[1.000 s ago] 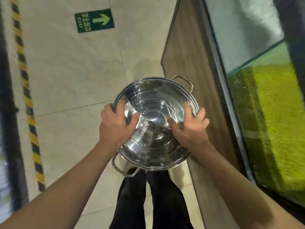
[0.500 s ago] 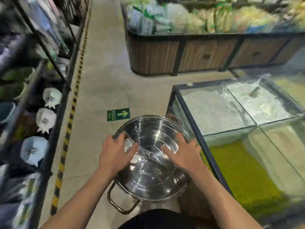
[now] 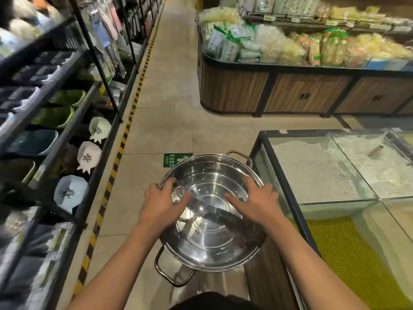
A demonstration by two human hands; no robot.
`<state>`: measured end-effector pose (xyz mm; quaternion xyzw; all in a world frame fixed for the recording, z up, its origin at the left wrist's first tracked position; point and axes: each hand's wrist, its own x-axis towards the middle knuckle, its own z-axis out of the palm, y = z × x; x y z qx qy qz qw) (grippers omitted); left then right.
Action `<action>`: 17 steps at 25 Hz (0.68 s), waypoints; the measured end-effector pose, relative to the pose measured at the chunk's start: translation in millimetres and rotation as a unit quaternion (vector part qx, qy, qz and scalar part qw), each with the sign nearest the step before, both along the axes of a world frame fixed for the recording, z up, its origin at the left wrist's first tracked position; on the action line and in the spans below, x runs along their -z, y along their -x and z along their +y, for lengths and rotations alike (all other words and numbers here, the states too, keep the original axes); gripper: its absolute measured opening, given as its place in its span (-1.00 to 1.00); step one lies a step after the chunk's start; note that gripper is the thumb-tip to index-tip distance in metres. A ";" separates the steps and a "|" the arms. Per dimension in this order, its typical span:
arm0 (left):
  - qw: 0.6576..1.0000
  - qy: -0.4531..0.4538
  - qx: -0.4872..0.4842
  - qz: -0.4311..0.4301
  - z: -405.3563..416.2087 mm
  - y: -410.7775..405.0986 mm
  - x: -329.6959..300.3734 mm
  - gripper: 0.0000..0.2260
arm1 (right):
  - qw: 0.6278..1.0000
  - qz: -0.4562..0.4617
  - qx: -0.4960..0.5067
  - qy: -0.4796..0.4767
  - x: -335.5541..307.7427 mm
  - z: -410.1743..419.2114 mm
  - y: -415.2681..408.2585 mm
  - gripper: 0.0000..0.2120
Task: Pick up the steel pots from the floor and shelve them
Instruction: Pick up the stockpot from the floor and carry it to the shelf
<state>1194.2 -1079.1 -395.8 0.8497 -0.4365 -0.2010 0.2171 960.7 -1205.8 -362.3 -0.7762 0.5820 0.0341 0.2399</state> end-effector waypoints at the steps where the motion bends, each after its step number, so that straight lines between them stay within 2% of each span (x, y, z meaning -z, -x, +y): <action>1: 1.000 -0.005 -0.005 -0.005 2.5 -1.8 -0.6 -0.28 | 1.000 0.001 -0.007 -0.002 2.1 -2.6 -2.9 -0.05; 5: 0.998 -0.032 -0.052 -0.013 26.3 -10.0 -6.5 -0.16 | 0.997 0.008 -0.080 -0.002 9.2 -10.1 -27.6 -0.04; 10: 0.979 -0.060 -0.194 -0.029 80.3 -14.6 -7.2 -0.15 | 0.976 -0.026 -0.218 -0.001 13.1 -5.9 -82.6 -0.02; 14: 0.936 -0.072 -0.345 -0.017 150.7 2.8 -14.6 -0.09 | 0.929 -0.012 -0.368 -0.044 9.0 23.5 -141.0 0.02; 17: 0.880 -0.066 -0.471 -0.010 214.1 30.2 -17.6 -0.08 | 0.874 -0.027 -0.482 -0.063 7.3 67.4 -181.5 -0.03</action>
